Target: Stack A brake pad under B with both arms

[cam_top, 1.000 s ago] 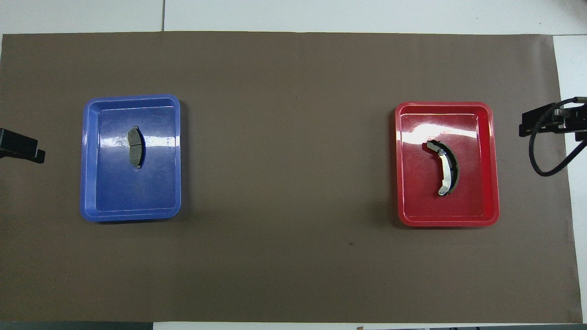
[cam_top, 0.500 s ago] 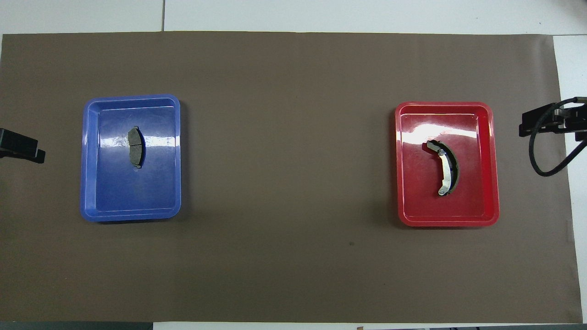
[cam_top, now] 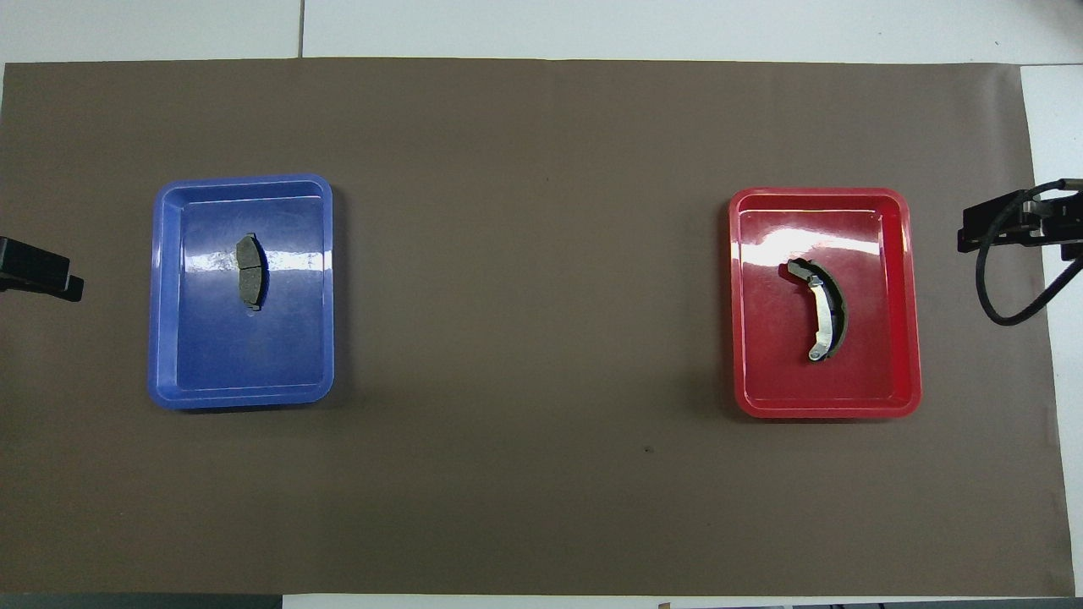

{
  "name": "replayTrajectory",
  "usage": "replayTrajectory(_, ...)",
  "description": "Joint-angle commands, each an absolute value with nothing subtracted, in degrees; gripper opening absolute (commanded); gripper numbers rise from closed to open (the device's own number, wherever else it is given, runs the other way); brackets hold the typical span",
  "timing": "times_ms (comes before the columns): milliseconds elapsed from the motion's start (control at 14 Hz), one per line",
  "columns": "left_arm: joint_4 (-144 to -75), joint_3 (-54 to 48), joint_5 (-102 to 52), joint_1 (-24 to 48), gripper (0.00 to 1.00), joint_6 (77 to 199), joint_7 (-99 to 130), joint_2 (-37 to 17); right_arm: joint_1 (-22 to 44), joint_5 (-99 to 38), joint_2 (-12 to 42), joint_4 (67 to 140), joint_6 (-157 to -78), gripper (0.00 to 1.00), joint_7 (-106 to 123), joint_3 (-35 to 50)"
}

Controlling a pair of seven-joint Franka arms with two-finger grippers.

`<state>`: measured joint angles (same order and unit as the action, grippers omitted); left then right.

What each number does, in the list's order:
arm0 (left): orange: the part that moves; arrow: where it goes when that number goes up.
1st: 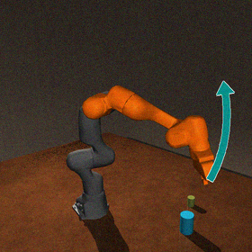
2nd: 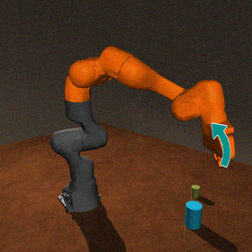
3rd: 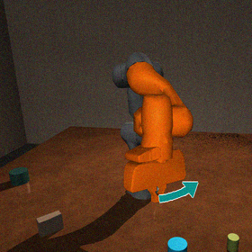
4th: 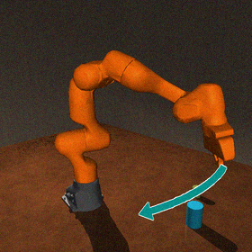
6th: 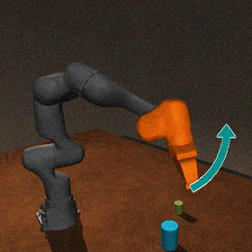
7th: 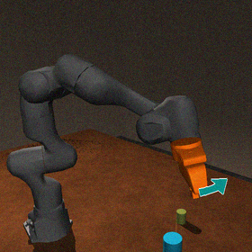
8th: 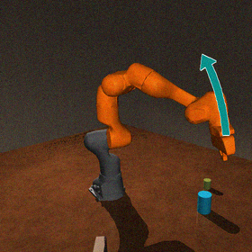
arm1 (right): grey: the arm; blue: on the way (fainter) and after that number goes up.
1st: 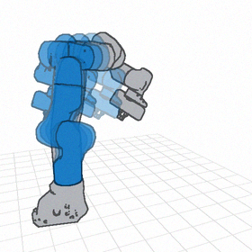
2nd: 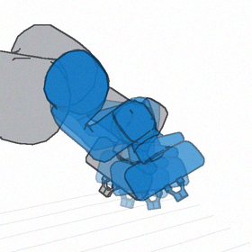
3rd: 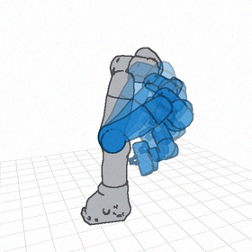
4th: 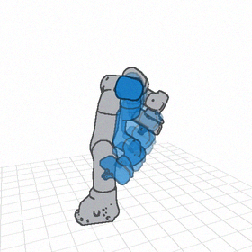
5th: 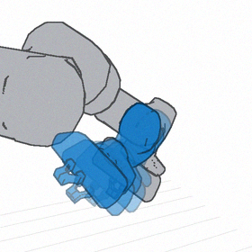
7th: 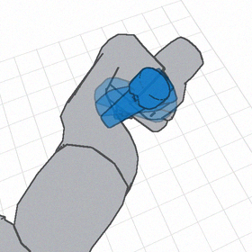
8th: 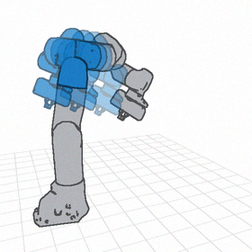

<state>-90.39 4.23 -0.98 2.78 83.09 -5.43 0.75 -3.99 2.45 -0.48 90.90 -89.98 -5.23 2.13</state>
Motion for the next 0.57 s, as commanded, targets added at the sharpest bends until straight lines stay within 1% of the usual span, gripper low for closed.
replayTrajectory(0, -91.8, 4.0, -1.8, 1.8, 0.99, 83.8, -6.0, 2.0, -5.1, 1.6, -1.5, 92.3, -91.0, 0.99, -5.4, 2.9)
replayTrajectory(214, -92.5, 4.0, -1.8, 1.8, 0.99, 83.7, -6.4, 2.3, -5.1, 1.6, -1.5, 92.3, -91.1, 0.99, -5.4, 2.9)
replayTrajectory(357, -94.3, 4.0, -1.7, 2.4, 0.98, 86.6, -5.5, 2.9, -5.0, 1.6, -1.5, 92.4, -91.1, 0.99, -5.4, 2.9)
replayTrajectory(500, -99.9, 3.3, -1.7, 3.3, 0.98, 92.5, -5.5, 5.3, -5.0, 1.6, -1.5, 92.4, -91.1, 0.99, -5.4, 2.9)
